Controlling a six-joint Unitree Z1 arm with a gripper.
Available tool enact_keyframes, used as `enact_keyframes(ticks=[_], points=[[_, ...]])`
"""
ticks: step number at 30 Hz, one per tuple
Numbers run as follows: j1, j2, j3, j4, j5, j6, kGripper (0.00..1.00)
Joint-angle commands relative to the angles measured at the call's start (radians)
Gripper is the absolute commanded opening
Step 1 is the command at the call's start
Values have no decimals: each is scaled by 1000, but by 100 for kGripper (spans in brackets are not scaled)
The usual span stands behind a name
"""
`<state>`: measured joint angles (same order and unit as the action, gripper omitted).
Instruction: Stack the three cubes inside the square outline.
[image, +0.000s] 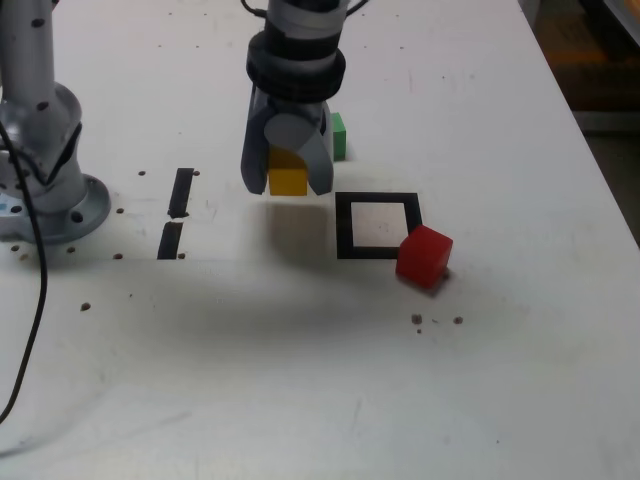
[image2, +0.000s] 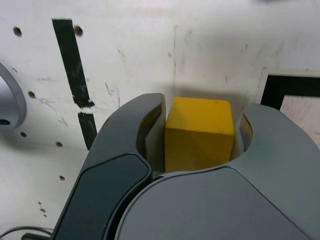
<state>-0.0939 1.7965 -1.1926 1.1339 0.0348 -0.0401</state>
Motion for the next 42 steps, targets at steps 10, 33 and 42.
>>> enact_keyframes(ticks=[10, 33, 42], points=[[136, -25, 123, -113, -24, 38, 22], [146, -32, 191, -124, -42, 44, 97], [108, -78, 103, 13, 27, -22, 100]])
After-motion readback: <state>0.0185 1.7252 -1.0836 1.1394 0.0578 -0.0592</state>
